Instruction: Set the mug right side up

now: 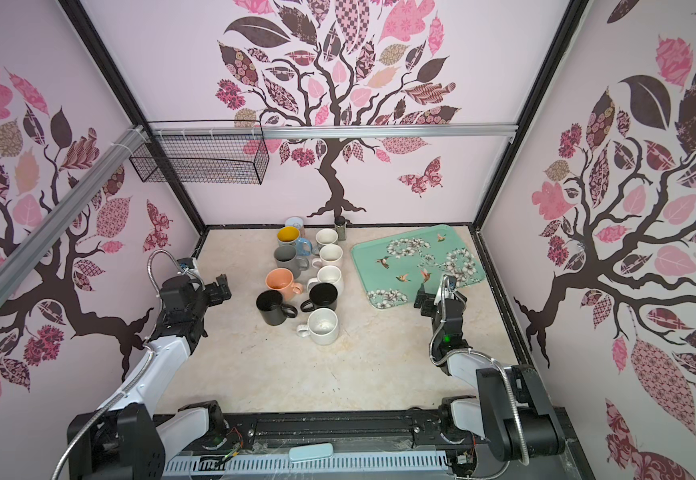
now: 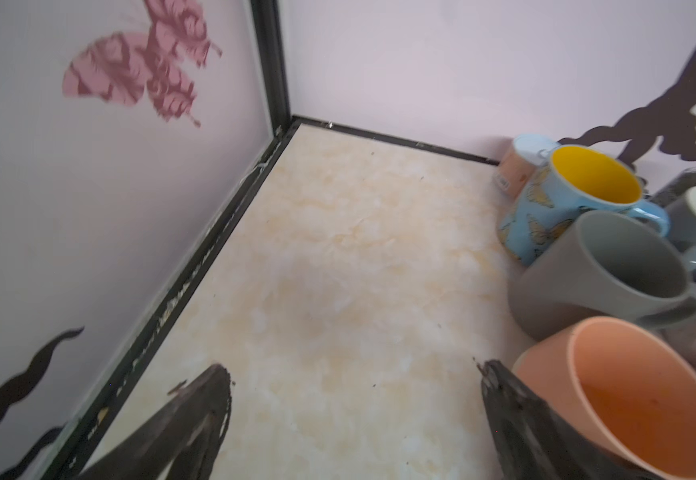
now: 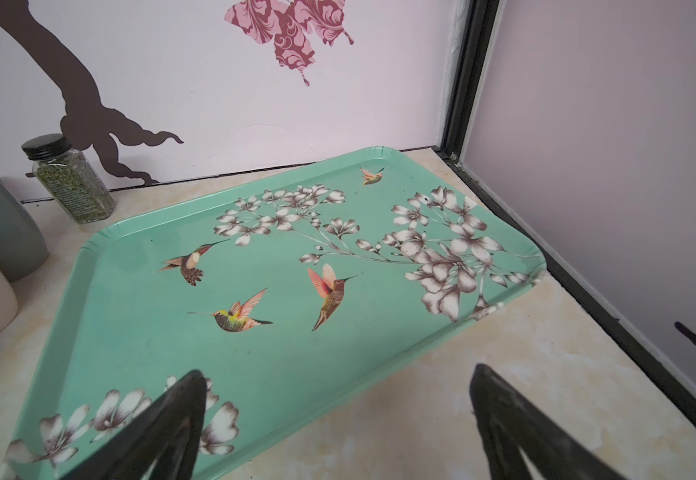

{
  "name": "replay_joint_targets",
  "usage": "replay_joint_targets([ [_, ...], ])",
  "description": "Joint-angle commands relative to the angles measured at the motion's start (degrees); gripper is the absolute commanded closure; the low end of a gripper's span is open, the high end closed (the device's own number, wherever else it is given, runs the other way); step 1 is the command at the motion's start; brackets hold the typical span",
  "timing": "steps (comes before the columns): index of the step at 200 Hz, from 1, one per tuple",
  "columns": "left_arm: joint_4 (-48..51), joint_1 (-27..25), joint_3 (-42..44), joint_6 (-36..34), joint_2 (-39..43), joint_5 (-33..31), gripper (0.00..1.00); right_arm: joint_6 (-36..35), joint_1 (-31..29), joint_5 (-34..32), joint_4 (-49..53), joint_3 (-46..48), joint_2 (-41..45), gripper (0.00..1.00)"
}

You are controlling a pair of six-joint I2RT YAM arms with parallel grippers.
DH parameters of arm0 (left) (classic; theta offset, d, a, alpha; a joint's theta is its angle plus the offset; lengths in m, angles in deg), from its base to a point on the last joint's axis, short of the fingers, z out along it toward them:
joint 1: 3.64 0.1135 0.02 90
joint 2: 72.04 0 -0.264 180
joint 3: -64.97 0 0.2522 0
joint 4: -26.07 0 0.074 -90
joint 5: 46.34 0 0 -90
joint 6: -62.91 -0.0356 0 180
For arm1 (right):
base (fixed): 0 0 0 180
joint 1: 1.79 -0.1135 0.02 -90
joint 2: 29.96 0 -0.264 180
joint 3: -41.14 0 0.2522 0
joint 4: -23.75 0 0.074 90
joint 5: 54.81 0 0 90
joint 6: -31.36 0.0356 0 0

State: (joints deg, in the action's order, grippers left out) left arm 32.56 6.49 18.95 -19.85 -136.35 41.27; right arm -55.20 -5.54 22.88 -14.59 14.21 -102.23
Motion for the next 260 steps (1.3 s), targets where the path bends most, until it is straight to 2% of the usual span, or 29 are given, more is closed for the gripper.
replay_joint_targets([
  [1,-13.1,2.8,6.7,7.2,-1.2,2.4,0.04,0.4,1.2,2.9,-8.7,1.2,-2.4,0.0],
  [23,-19.9,3.1,9.5,5.7,-2.5,2.0,0.04,1.3,2.3,3.8,-12.2,1.5,-5.7,0.0],
  [42,-24.2,3.1,9.7,4.1,-5.4,4.1,0.04,1.5,2.5,4.2,-14.4,1.2,-8.5,0.0],
  [76,-34.5,3.1,12.2,6.0,-11.3,6.2,0.04,1.1,2.6,4.9,-18.0,0.8,-12.8,0.0],
  [111,-37.4,2.9,10.7,4.3,-18.1,9.4,0.04,0.6,2.6,6.1,-22.3,0.6,-17.4,0.0],
  [118,-37.5,2.1,10.3,3.6,-18.9,9.0,0.04,0.5,2.5,6.3,-22.6,0.4,-18.1,0.0],
  [135,-35.0,-0.6,8.5,0.8,-19.9,7.7,0.04,0.4,2.6,6.4,-16.1,-2.1,-17.1,0.0],
  [150,-34.2,-4.9,7.7,-2.9,-20.9,2.9,0.04,0.4,2.6,6.4,-15.1,-2.4,-16.8,0.0],
  [167,-39.2,-8.5,8.7,-5.0,-24.3,-3.2,0.04,0.3,2.6,6.4,-15.8,-2.4,-17.1,0.0],
  [176,-41.5,-8.7,9.2,-5.0,-25.0,-3.8,0.04,0.2,2.6,6.3,-15.6,-2.4,-17.1,0.0],
  [192,-38.5,-8.6,8.7,-4.7,-24.0,-4.2,0.04,0.3,2.6,6.3,-15.6,-2.4,-17.0,0.0],
  [260,-39.2,-8.7,9.0,-4.7,-24.2,-3.9,0.04,0.3,2.5,6.4,-15.5,-2.4,-17.0,0.0],
])
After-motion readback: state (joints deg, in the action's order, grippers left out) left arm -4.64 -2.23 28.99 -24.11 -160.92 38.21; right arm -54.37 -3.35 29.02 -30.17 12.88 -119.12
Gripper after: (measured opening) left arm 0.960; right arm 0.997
